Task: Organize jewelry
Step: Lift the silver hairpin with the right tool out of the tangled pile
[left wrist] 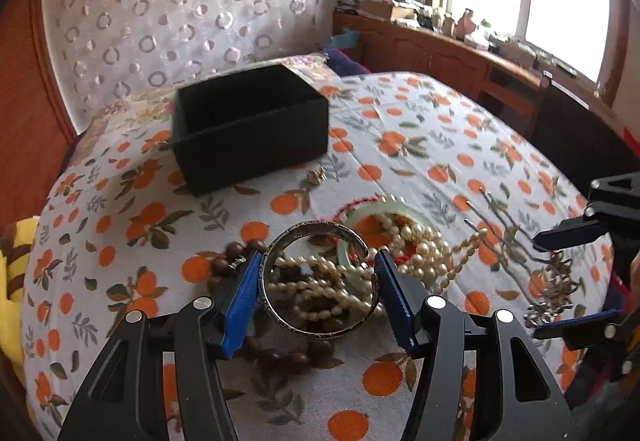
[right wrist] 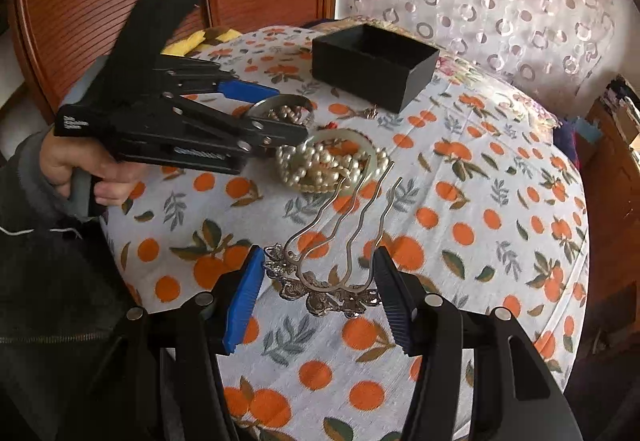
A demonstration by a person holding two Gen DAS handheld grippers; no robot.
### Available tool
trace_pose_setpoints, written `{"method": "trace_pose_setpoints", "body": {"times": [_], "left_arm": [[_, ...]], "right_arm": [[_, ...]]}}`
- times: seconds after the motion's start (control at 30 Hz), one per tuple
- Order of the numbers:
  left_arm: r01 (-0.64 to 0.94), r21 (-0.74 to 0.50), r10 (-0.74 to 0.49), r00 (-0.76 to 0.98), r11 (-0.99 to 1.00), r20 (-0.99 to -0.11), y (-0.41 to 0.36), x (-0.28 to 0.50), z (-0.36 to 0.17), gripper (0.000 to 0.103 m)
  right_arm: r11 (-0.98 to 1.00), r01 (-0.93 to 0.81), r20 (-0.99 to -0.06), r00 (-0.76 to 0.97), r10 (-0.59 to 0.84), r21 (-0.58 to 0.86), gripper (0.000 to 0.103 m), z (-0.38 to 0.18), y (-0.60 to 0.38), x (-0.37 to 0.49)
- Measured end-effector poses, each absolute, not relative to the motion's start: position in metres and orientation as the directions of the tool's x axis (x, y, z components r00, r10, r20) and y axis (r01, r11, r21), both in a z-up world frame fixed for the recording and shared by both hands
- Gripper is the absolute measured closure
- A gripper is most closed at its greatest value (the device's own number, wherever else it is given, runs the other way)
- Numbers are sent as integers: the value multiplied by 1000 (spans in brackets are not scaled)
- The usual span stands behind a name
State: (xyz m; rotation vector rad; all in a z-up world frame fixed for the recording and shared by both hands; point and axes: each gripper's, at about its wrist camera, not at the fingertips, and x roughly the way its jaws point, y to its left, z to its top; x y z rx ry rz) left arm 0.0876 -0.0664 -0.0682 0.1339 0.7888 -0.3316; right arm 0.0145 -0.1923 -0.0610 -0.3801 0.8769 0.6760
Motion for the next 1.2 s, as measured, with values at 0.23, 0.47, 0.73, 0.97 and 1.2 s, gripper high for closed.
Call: {"method": "trace_pose_setpoints", "body": {"times": [0.23, 0.47, 0.73, 0.97, 1.2], "left_arm": [[339, -31, -261, 661, 940, -704, -58, 88, -56, 48], [465, -67, -371, 604, 883, -705, -83, 66, -53, 48], [457, -47, -337, 579, 888, -742, -99, 83, -75, 48], [395, -19, -282, 621, 918, -731, -91, 99, -74, 48], [365, 5, -247, 640, 931, -727, -86, 107, -80, 48]], "right_arm": [[721, -691, -807, 446, 387, -36, 45, -57, -190, 15], [739, -673, -805, 458, 376, -38, 45, -62, -191, 26], [747, -664, -796, 461, 392, -16, 45, -60, -197, 31], [727, -686, -800, 424, 424, 22, 45, -61, -200, 16], [719, -692, -792, 408, 454, 56, 45, -52, -205, 11]]}}
